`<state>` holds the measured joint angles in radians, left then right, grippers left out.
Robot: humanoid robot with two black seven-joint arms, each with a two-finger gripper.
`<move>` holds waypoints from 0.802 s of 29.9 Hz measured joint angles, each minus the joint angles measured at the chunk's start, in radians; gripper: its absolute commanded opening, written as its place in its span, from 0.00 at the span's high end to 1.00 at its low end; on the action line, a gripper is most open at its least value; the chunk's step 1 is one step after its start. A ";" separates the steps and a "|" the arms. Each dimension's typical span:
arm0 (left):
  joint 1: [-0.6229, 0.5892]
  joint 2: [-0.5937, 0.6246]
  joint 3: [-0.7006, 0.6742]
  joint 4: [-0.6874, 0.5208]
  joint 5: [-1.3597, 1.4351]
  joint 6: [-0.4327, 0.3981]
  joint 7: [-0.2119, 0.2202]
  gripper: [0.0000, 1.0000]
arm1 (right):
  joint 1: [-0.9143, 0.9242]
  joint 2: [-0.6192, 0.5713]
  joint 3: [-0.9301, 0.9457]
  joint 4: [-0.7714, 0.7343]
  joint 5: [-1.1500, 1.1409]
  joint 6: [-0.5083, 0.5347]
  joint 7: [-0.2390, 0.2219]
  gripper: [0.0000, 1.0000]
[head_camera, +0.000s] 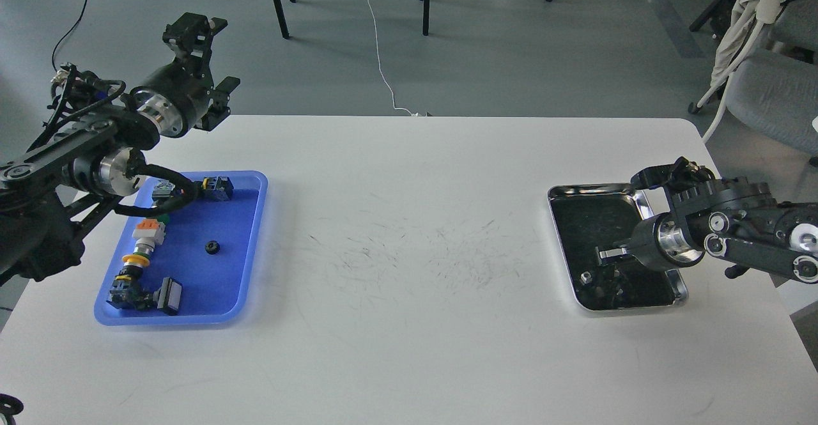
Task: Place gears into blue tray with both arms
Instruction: 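Reach the right gripper into the metal tray and grasp another black ring, then carry the second black ring to the table centre and release it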
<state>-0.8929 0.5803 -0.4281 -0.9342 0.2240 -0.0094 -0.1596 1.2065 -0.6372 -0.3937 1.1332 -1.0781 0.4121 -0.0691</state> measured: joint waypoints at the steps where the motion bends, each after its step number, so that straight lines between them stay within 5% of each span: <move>1: 0.000 0.000 0.000 0.000 0.000 0.000 0.000 0.02 | 0.009 -0.001 0.006 0.003 0.002 0.000 0.000 0.98; 13: 0.000 0.004 0.000 0.003 0.001 -0.002 0.000 0.02 | 0.092 0.064 0.157 0.007 0.054 -0.057 0.024 0.98; 24: -0.004 0.006 0.000 0.003 0.000 0.000 0.000 0.02 | 0.084 0.536 0.170 -0.235 0.187 -0.178 0.043 0.98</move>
<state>-0.8971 0.5865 -0.4280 -0.9310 0.2240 -0.0090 -0.1596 1.2906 -0.1011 -0.2238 0.8982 -0.8910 0.2340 -0.0257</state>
